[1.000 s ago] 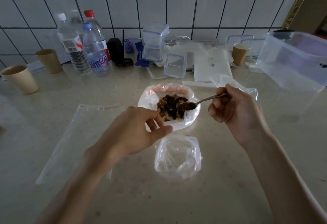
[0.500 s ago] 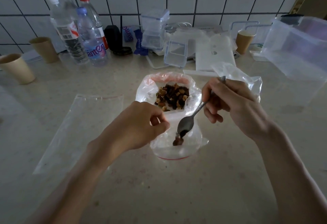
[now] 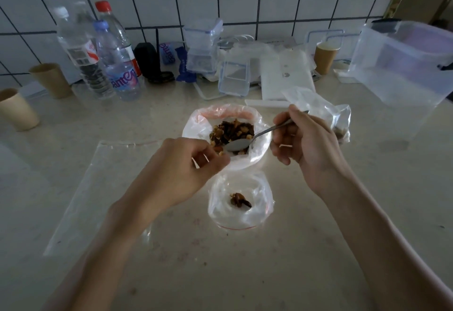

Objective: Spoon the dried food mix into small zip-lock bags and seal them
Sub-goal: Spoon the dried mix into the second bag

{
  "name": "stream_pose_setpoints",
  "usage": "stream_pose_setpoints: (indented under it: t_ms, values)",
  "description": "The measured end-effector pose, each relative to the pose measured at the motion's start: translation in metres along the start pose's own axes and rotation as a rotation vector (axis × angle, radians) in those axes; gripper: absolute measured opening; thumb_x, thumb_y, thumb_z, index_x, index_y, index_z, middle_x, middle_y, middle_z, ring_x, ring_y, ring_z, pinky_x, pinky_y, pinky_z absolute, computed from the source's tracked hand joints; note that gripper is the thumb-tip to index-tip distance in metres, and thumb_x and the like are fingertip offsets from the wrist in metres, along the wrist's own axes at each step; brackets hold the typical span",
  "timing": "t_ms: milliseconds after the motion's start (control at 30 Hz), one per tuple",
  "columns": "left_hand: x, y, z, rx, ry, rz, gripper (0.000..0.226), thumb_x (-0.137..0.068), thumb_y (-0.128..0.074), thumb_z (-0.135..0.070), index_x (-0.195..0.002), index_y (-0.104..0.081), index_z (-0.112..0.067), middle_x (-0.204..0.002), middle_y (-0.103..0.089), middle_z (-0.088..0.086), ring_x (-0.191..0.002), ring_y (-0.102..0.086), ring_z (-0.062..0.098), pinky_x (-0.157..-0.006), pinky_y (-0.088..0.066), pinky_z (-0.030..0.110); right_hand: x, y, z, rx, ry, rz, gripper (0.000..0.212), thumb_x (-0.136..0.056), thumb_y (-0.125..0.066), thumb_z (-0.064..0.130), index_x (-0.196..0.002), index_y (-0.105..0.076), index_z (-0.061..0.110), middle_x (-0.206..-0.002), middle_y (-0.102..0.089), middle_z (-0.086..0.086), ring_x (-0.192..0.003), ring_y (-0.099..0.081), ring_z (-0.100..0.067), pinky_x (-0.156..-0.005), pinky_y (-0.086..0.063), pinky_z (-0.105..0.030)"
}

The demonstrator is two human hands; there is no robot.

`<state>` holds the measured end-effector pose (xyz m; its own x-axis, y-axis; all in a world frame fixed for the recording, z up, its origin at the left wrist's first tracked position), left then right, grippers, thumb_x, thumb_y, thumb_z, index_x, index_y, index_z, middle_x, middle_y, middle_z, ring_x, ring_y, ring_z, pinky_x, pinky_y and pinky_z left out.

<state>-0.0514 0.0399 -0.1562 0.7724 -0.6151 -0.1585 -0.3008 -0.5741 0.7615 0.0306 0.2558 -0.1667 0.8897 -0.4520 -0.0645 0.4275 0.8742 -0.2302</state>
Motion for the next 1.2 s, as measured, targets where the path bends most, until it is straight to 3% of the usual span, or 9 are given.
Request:
stream_pose_setpoints:
  t_ms: [133,200,300,367,533,633,667,867,1200]
  values:
    - [0.002,0.037,0.003,0.061,-0.019,-0.425,0.031,-0.085,-0.073,-0.058,-0.077,-0.063,-0.029,-0.067,-0.066,-0.011,-0.063,-0.062,0.007,-0.056,-0.047,0.017,0.001,0.0,-0.015,0.08,-0.141,0.012,0.039,-0.108,-0.05,0.032,-0.101,-0.071,0.0,-0.085,-0.077,-0.017,-0.059,-0.065,-0.027,-0.043,-0.045,-0.03]
    - [0.006,0.042,0.012,0.021,0.03,-0.571,0.037,-0.085,-0.074,-0.057,-0.091,-0.059,-0.024,-0.084,-0.063,-0.012,-0.075,-0.059,0.006,-0.067,-0.048,0.023,0.002,-0.003,-0.021,0.133,-0.182,0.037,0.039,-0.107,-0.053,0.034,-0.104,-0.071,0.0,-0.092,-0.078,-0.019,-0.064,-0.071,-0.028,-0.044,-0.048,-0.029]
    - [-0.002,0.021,0.036,-0.007,0.174,-0.464,0.057,-0.085,-0.07,-0.064,-0.12,-0.051,-0.022,-0.114,-0.056,-0.009,-0.093,-0.059,0.011,-0.077,-0.049,0.034,0.003,-0.005,-0.027,0.181,-0.195,0.036,0.039,-0.106,-0.056,0.036,-0.103,-0.071,0.001,-0.093,-0.08,-0.016,-0.066,-0.075,-0.029,-0.043,-0.049,-0.026]
    - [-0.007,0.005,0.048,0.039,0.255,-0.339,0.06,-0.087,-0.066,-0.067,-0.126,-0.053,-0.023,-0.114,-0.061,-0.01,-0.094,-0.062,0.012,-0.078,-0.055,0.038,0.004,-0.007,-0.031,0.189,-0.206,0.032,0.037,-0.106,-0.056,0.034,-0.103,-0.071,0.001,-0.093,-0.08,-0.015,-0.07,-0.077,-0.03,-0.044,-0.05,-0.026]
    - [-0.014,-0.009,0.048,0.034,0.179,-0.261,0.031,-0.1,-0.06,-0.05,-0.102,-0.064,-0.02,-0.084,-0.069,-0.002,-0.076,-0.068,0.019,-0.068,-0.059,0.041,0.004,-0.007,-0.041,0.091,-0.244,-0.047,0.034,-0.108,-0.053,0.027,-0.104,-0.07,-0.002,-0.093,-0.08,-0.017,-0.082,-0.079,-0.033,-0.049,-0.056,-0.028]
    - [-0.013,-0.005,0.041,0.083,0.118,-0.307,0.026,-0.1,-0.064,-0.043,-0.084,-0.059,-0.023,-0.072,-0.065,-0.003,-0.063,-0.062,0.011,-0.05,-0.043,0.016,0.003,-0.008,-0.041,0.02,-0.24,-0.064,0.034,-0.108,-0.052,0.028,-0.106,-0.069,-0.002,-0.097,-0.079,-0.018,-0.086,-0.079,-0.034,-0.052,-0.058,-0.03]
    - [-0.012,-0.004,0.039,0.096,0.109,-0.316,0.025,-0.099,-0.065,-0.041,-0.082,-0.059,-0.023,-0.071,-0.065,-0.003,-0.063,-0.061,0.011,-0.049,-0.041,0.015,0.002,-0.01,-0.04,-0.019,-0.237,-0.052,0.035,-0.109,-0.051,0.028,-0.107,-0.069,-0.003,-0.099,-0.079,-0.019,-0.087,-0.078,-0.035,-0.053,-0.058,-0.032]
    - [-0.013,-0.004,0.031,0.205,0.068,-0.318,0.017,-0.098,-0.068,-0.038,-0.094,-0.067,-0.021,-0.072,-0.072,-0.004,-0.064,-0.066,0.01,-0.052,-0.049,0.023,-0.001,-0.013,-0.045,-0.039,-0.242,-0.025,0.03,-0.103,-0.047,0.014,-0.109,-0.069,-0.005,-0.102,-0.078,-0.023,-0.082,-0.076,-0.034,-0.055,-0.056,-0.037]
    - [-0.013,-0.005,0.036,0.25,0.098,-0.308,0.012,-0.098,-0.069,-0.029,-0.102,-0.07,-0.018,-0.077,-0.074,-0.004,-0.065,-0.07,0.003,-0.055,-0.05,0.018,-0.002,-0.022,-0.045,0.041,-0.183,-0.047,0.028,-0.103,-0.043,0.0,-0.107,-0.07,-0.003,-0.099,-0.078,-0.021,-0.079,-0.074,-0.033,-0.052,-0.056,-0.034]
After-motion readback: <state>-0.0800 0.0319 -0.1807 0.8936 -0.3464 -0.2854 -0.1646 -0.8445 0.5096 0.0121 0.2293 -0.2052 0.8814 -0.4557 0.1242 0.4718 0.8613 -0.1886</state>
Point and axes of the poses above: each hand's wrist, its own x-axis away from the middle knuckle, its own y-axis out of the back of the hand, z = x × y, the point moved 9 cm from there along -x, towards the middle knuckle
